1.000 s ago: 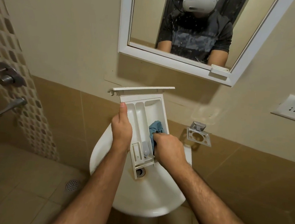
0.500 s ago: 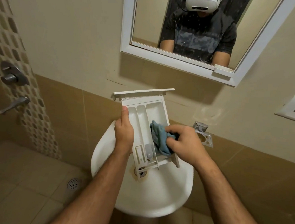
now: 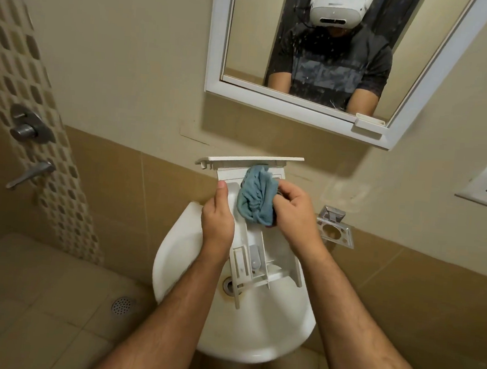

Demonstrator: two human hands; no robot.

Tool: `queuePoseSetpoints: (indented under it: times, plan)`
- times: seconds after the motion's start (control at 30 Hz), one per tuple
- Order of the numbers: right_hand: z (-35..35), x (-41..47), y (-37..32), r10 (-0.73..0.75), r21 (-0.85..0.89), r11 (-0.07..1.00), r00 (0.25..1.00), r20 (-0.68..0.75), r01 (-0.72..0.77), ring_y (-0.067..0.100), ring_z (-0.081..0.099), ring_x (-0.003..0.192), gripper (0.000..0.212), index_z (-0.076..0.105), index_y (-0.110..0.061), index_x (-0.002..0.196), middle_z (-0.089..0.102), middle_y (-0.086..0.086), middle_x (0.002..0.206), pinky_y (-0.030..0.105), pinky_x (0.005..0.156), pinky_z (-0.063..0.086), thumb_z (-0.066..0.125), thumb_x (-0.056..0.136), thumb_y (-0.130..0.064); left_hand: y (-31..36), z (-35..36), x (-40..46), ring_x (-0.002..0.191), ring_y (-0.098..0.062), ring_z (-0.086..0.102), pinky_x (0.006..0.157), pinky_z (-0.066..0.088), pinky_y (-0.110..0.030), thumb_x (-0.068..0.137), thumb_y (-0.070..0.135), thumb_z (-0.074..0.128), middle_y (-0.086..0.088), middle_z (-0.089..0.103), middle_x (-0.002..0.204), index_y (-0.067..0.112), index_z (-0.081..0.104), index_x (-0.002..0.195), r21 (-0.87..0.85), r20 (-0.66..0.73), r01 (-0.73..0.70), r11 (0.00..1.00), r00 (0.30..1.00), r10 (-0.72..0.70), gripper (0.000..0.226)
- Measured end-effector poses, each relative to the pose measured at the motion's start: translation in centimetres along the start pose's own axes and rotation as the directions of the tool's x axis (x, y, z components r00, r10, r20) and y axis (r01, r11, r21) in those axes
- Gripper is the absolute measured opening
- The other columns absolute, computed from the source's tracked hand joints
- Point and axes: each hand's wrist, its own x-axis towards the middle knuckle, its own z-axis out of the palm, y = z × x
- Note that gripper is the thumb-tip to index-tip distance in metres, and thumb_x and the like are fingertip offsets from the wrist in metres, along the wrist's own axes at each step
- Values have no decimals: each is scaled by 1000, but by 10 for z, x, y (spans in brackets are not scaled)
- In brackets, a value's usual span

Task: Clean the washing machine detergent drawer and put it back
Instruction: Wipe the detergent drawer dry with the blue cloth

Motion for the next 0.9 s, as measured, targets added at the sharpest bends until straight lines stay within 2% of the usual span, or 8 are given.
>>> queuePoseSetpoints:
  times: [0.1, 0.17, 0.23, 0.33, 0.5, 0.6, 0.77, 0.9]
  plan:
    - [4, -2, 2, -39, -165, 986, 999, -6, 37, 27, 66, 91, 33, 73, -16, 97, 72, 6, 93, 54, 78, 55, 42, 88, -21, -1, -2, 0, 96, -19, 63, 91, 50, -36, 100, 52, 41, -4, 69, 98, 4, 68, 104, 16, 12, -11, 1000, 1000, 11, 54]
    - [8, -5, 1, -93, -303, 948, 995, 31, 98, 15, 61, 98, 44, 70, -26, 112, 68, -4, 105, 43, 82, 53, 41, 86, -47, -2, -4, 3, 97, -19, 67, 85, 54, -32, 101, 50, 42, -6, 72, 100, 7, 70, 105, 3, 25, -9, 1000, 1000, 9, 52]
    - [12, -8, 3, -184, -596, 780, 980, 78, 193, 4, 55, 94, 54, 59, -37, 127, 59, -10, 111, 30, 75, 48, 43, 85, -66, -4, -5, 4, 90, -15, 70, 73, 55, -22, 101, 48, 42, -4, 75, 94, 11, 72, 101, -1, 61, -23, 1000, 998, 23, 48]
    - [20, -9, 2, -217, -808, 557, 973, 81, 191, 13, 59, 93, 50, 51, -40, 136, 53, -7, 116, 29, 70, 49, 55, 87, -52, -5, -3, 3, 82, -9, 69, 63, 50, -13, 101, 47, 43, 0, 74, 88, 10, 73, 98, 26, 67, -57, 998, 996, 55, 48]
    - [19, -12, 2, -88, -841, 521, 989, 119, 148, 20, 58, 78, 26, 69, -33, 101, 49, -7, 84, 28, 59, 38, 53, 82, -43, 1, -5, 4, 65, -12, 55, 62, 46, -25, 102, 46, 42, 3, 59, 67, 13, 60, 70, 76, 69, -137, 988, 989, 132, 49]
    - [11, -9, -4, -21, -855, 490, 983, 184, 170, 20, 55, 70, 19, 58, -27, 70, 47, -7, 73, 26, 51, 28, 53, 78, -44, -2, -6, 2, 64, -11, 49, 60, 43, -24, 102, 46, 42, 11, 53, 60, 11, 54, 65, 89, 56, -144, 986, 989, 139, 52]
    - [2, -8, -19, -317, -652, 706, 947, 57, 276, 8, 57, 79, 35, 62, -30, 106, 62, -12, 90, 24, 65, 44, 58, 72, -36, -5, -6, 4, 79, -20, 62, 75, 51, -34, 101, 51, 41, -7, 66, 81, 2, 68, 91, 63, 78, -86, 994, 994, 81, 56]
    - [8, -3, -12, -237, -662, 712, 968, 88, 234, 12, 60, 94, 40, 61, -26, 119, 59, -10, 105, 23, 76, 44, 69, 82, -37, -8, -4, 6, 85, -13, 69, 68, 54, -18, 101, 48, 41, -2, 73, 87, 10, 72, 98, 28, 80, -93, 995, 993, 91, 49]
